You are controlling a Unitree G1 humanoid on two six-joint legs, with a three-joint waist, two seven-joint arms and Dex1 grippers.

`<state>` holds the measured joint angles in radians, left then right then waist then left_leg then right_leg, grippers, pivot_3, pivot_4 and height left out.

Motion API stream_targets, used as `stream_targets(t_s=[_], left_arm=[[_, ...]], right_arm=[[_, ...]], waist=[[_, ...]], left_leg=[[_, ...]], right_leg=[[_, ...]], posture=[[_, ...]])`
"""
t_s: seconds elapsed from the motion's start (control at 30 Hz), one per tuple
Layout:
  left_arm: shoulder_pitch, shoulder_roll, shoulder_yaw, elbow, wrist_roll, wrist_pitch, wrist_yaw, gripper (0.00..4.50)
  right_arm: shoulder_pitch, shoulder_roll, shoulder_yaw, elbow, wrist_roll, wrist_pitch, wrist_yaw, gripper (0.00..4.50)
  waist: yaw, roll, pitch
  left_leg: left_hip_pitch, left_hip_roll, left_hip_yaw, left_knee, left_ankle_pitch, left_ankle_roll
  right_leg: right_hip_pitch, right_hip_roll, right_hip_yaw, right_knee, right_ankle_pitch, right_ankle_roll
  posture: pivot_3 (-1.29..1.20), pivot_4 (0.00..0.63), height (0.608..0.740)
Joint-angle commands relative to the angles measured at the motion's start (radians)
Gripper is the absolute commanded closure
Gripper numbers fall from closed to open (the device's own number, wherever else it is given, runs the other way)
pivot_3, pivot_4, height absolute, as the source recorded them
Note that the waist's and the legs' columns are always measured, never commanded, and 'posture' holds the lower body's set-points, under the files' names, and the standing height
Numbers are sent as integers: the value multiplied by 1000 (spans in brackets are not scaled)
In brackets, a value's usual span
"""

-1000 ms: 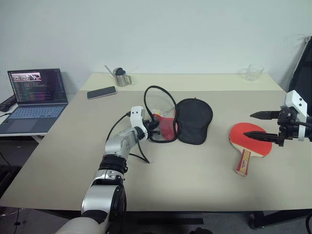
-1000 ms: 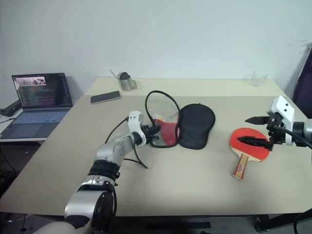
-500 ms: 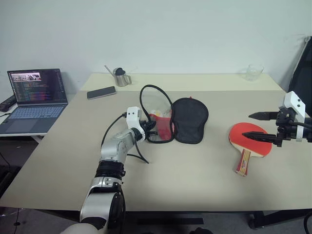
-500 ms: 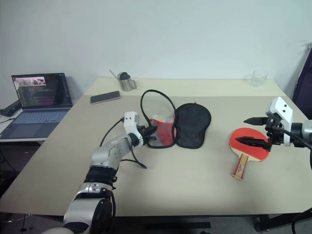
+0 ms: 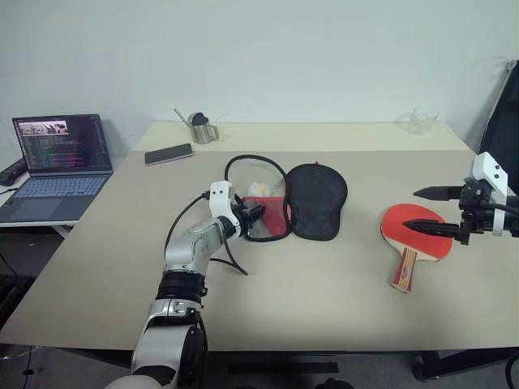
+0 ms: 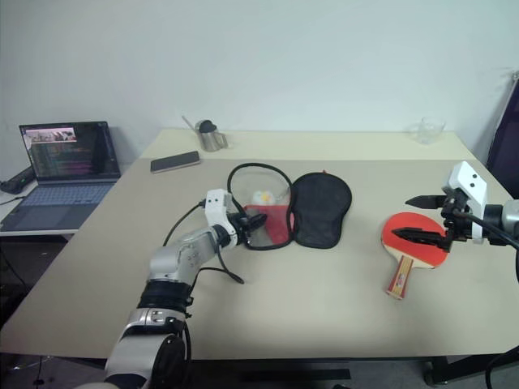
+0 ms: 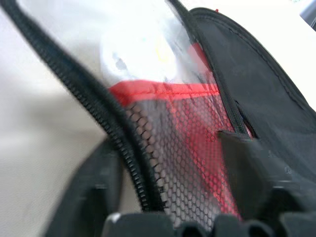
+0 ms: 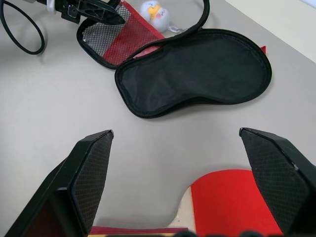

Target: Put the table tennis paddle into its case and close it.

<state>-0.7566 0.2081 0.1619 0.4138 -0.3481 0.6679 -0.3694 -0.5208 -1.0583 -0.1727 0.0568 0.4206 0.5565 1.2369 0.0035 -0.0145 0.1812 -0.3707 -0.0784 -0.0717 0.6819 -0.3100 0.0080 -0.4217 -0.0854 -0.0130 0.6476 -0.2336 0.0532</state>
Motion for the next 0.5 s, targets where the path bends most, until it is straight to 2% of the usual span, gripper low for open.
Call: stream_targets(t_s=[0.03, 0.1, 0.17, 0.3, 0.4, 0.5], left_arm=[[28, 73, -23, -121, -16, 35, -82, 41], [67, 138, -52, -201, -31, 73, -161, 41], [111, 219, -47, -311, -95, 151, -255, 41], [182, 388, -2, -461, -187, 216, -398, 41], [229, 525, -37, -550, -197, 107, -610, 41], [191, 540, -124, -522, -139, 20, -657, 41]], right_arm=[[10, -4, -34, -46, 27, 18, -18, 0], [23, 6, -48, -65, 27, 40, -58, 0], [34, 42, -50, -105, 1, 82, -173, 0], [85, 121, -75, -236, 23, 312, -383, 0], [83, 307, -132, -370, -41, 620, -700, 0], [30, 519, -220, -468, -139, 835, -949, 0]], waist=[[-3, 0, 0], [-4, 0, 0], [-7, 0, 0], [-5, 0, 0], [3, -3, -3], [4, 0, -5]], left_leg=[[0, 0, 0, 0, 0, 0], [0, 0, 0, 0, 0, 0], [0, 1, 0, 0, 0, 0], [0, 1, -1, 0, 0, 0], [0, 2, -1, -1, 0, -1], [0, 1, -2, -1, 1, -2]], right_leg=[[0, 0, 0, 0, 0, 0], [0, 0, 0, 0, 0, 0], [0, 0, 1, 0, 0, 0], [-1, 0, 1, 1, 0, 0], [0, 1, 1, 0, 0, -1], [-1, 1, 1, 0, 1, -3]], posture=[[0, 150, 740], [0, 150, 740], [0, 150, 740], [0, 150, 740], [0, 150, 740], [0, 150, 740]])
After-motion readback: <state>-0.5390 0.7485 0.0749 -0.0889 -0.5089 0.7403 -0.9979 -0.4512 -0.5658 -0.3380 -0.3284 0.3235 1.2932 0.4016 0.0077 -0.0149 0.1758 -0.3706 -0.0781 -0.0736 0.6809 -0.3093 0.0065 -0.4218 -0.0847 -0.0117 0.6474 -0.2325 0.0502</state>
